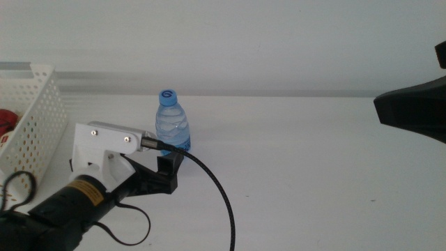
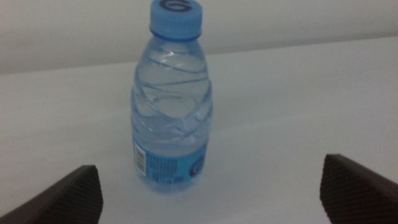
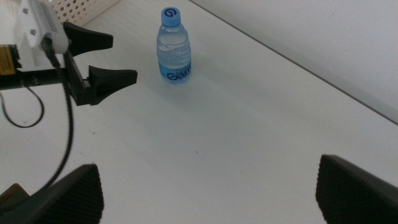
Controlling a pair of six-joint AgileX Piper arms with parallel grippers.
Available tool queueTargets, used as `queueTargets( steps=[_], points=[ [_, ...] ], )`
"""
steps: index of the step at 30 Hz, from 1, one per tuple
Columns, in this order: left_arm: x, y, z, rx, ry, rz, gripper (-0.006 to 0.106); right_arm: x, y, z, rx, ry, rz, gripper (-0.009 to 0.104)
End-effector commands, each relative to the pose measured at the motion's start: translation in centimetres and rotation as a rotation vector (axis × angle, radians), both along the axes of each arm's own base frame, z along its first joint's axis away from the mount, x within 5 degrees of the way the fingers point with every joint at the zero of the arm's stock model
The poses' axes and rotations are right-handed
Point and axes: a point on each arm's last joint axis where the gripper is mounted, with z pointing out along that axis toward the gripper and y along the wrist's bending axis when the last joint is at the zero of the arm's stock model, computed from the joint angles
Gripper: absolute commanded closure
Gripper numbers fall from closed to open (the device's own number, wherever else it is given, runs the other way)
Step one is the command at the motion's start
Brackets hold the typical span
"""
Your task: Use arms to grab the bottles and put them into the dustbin to the left of the table.
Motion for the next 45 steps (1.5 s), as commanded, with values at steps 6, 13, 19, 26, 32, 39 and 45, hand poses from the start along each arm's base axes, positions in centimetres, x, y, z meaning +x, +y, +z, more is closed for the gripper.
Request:
queueTargets(
  steps=[6, 13, 19, 26, 32, 39, 45],
  points=[
    [1.7, 0.2, -2.6, -0.016, -0.086, 0.041, 0.007, 0.0, 0.1, 0.1, -0.001, -0.008, 0.007, 0.005],
    [3.1, -0.3, -4.5, -0.017, -0.115, 0.045, 0.007, 0.0, 0.1, 0.1, -0.001, -0.008, 0.007, 0.005],
    [4.6, -0.9, -4.6, -0.011, -0.127, 0.053, 0.007, 0.0, 0.1, 0.1, -0.001, -0.008, 0.007, 0.005],
    [6.1, -1.5, -4.2, 0.021, -0.098, 0.047, 0.007, 0.0, 0.1, 0.1, -0.001, -0.008, 0.007, 0.005],
    [7.2, -1.9, -4.4, 0.016, -0.090, 0.063, 0.007, 0.0, 0.1, 0.1, -0.001, -0.008, 0.007, 0.005],
    [8.1, -2.2, -5.3, 0.018, -0.081, 0.071, 0.007, 0.0, 0.1, 0.1, -0.001, -0.008, 0.007, 0.005],
    [9.0, -2.5, -5.7, 0.015, -0.094, 0.085, 0.007, 0.0, 0.1, 0.1, -0.001, -0.008, 0.007, 0.005]
  ],
)
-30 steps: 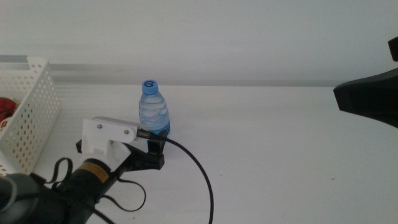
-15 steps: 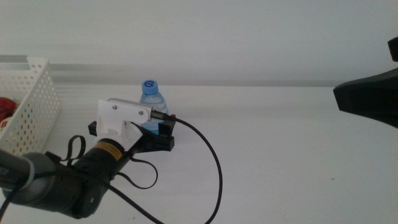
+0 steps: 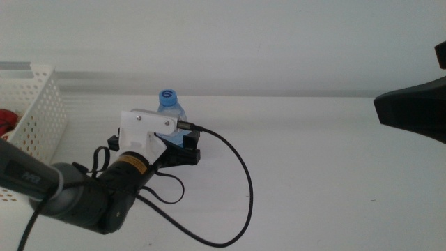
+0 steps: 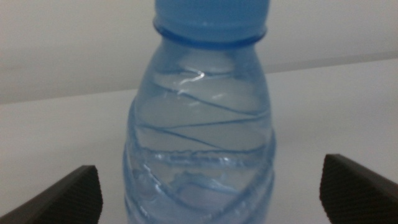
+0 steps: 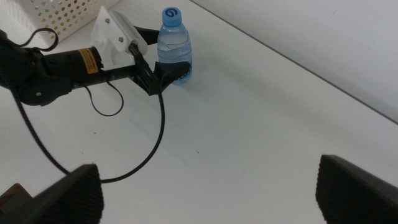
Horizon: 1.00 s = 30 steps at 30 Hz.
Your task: Use arms to grab the bottles and put them into the dustbin to the left of the table.
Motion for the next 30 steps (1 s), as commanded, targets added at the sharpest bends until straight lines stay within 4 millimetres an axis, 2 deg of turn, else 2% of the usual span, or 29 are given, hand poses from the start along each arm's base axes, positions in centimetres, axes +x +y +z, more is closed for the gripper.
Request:
queueTargets(
  steps=[1, 18, 30],
  points=[
    [0.6, 0.0, -0.1, -0.012, -0.016, 0.021, 0.007, 0.1, 0.0, 0.1, -0.004, -0.011, 0.005, 0.005],
    [3.1, -1.2, -1.6, -0.018, -0.029, 0.021, 0.007, 0.1, 0.0, 0.1, -0.004, -0.011, 0.005, 0.005],
    [3.5, -1.1, -1.6, -0.010, -0.040, 0.043, 0.007, 0.1, 0.0, 0.1, -0.004, -0.011, 0.005, 0.005]
  ],
)
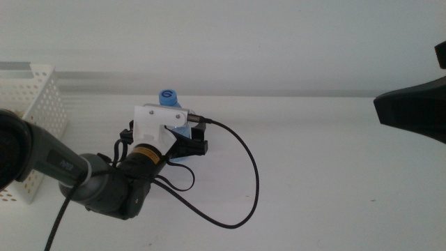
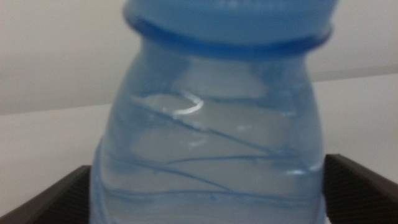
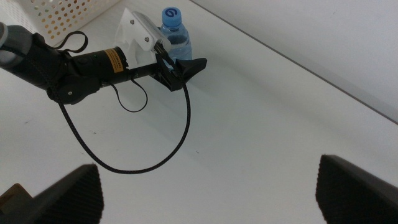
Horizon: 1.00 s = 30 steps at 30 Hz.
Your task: Use arms to grab the bottles and put them into the dustbin to the left of the table.
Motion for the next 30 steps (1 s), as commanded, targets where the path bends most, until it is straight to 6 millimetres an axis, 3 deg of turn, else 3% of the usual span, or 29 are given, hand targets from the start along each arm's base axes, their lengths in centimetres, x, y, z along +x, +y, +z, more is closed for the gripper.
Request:
queueTargets(
  steps=[1, 4, 7, 10, 15, 16, 30],
  points=[
    [0.2, 0.2, 0.2, 0.005, -0.022, 0.016, 0.007, 0.1, 0.0, 0.1, -0.004, -0.011, 0.005, 0.005],
    [0.3, 0.2, 0.2, 0.003, -0.026, 0.018, 0.010, 0.1, 0.0, 0.1, -0.004, -0.011, 0.005, 0.005],
    [0.3, 0.2, 0.2, 0.003, -0.026, 0.018, 0.023, 0.1, 0.0, 0.1, -0.004, -0.011, 0.005, 0.005],
    [0.3, 0.4, 0.2, 0.005, -0.028, 0.014, 0.046, 0.1, 0.0, 0.1, -0.004, -0.011, 0.005, 0.005],
    [0.4, 0.4, 0.2, 0.005, -0.028, 0.017, 0.094, 0.1, 0.0, 0.1, -0.004, -0.011, 0.005, 0.005],
    [-0.6, 0.9, 1.4, 0.026, -0.049, 0.012, 0.102, 0.1, 0.0, 0.1, -0.004, -0.011, 0.005, 0.005],
    [-6.2, 3.5, 8.4, 0.147, 0.038, 0.002, 0.102, 0.1, 0.0, 0.1, -0.004, -0.011, 0.005, 0.005]
  ],
)
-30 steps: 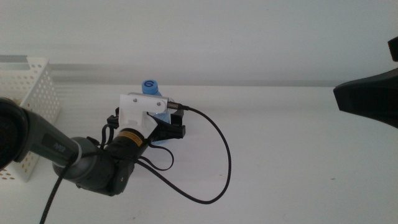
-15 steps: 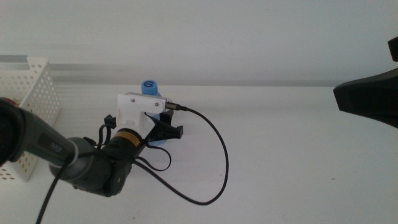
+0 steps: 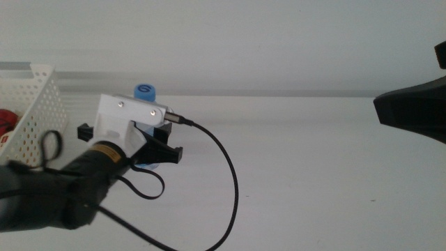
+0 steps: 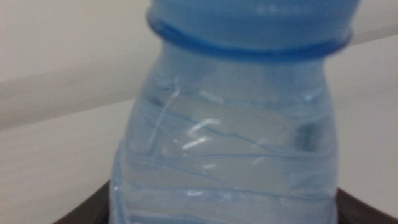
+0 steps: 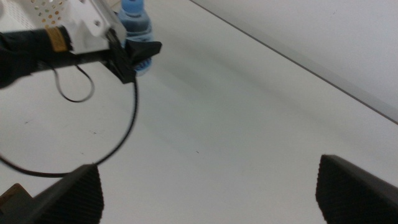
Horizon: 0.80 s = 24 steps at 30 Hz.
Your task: Use arms to grab the bottles and put them into the dustbin to the left of the table.
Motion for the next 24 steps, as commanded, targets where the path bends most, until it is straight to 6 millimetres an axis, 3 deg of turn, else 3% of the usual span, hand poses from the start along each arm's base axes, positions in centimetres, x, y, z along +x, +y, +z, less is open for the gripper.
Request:
queueTargets(
  steps=[1, 14, 24],
  points=[
    [-0.8, 0.4, 2.1, -0.020, 0.001, 0.008, 0.102, 0.1, 0.0, 0.1, -0.004, -0.011, 0.005, 0.005],
    [-5.3, 2.2, 8.2, 0.011, 0.065, -0.052, 0.102, 0.1, 0.0, 0.1, -0.004, -0.011, 0.005, 0.005],
    [-7.6, 5.0, 10.3, -0.013, 0.108, -0.047, 0.102, 0.1, 0.0, 0.1, -0.004, -0.011, 0.005, 0.005]
  ],
)
